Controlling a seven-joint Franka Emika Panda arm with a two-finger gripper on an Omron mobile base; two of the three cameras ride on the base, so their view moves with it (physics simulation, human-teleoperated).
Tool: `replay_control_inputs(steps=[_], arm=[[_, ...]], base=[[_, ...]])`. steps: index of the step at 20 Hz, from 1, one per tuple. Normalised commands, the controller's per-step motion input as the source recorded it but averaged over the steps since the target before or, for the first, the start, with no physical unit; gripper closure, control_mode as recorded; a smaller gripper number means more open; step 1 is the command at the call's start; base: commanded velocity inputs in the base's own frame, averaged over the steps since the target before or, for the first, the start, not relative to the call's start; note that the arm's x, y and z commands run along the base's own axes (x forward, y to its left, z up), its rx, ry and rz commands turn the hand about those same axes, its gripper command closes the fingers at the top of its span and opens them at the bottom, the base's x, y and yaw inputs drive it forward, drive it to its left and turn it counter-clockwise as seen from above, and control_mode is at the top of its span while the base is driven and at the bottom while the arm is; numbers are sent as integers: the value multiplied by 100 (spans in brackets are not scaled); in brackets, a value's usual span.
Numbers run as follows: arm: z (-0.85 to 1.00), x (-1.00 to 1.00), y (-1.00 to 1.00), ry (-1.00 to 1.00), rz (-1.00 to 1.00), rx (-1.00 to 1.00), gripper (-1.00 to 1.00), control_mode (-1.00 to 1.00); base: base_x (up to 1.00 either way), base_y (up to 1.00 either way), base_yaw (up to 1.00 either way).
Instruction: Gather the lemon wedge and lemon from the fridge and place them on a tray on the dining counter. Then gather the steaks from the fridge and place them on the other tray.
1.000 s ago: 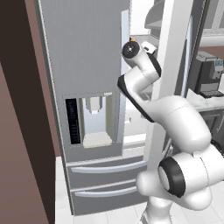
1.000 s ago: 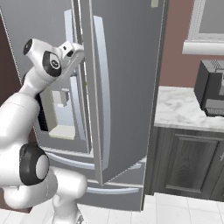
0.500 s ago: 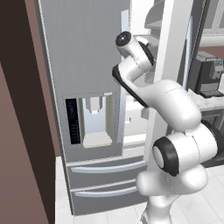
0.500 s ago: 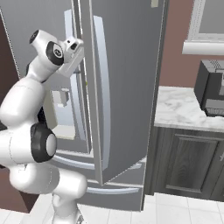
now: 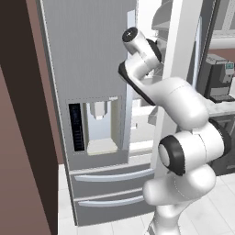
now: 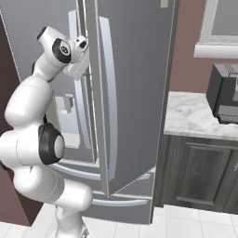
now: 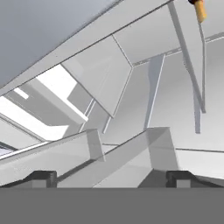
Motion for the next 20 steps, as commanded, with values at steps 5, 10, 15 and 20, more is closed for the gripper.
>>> replay_control_inputs(steps=[5, 10, 15, 20], arm=[[-1, 0, -43, 2, 0, -3, -100, -100], [0, -23, -36, 0, 0, -4, -100, -100], [0, -57, -29, -2, -1, -4, -100, -100], [0, -38, -53, 0, 0, -1, -100, -100]], base=[[0, 0, 0], [0, 0, 0], [0, 0, 0], [0, 0, 0]])
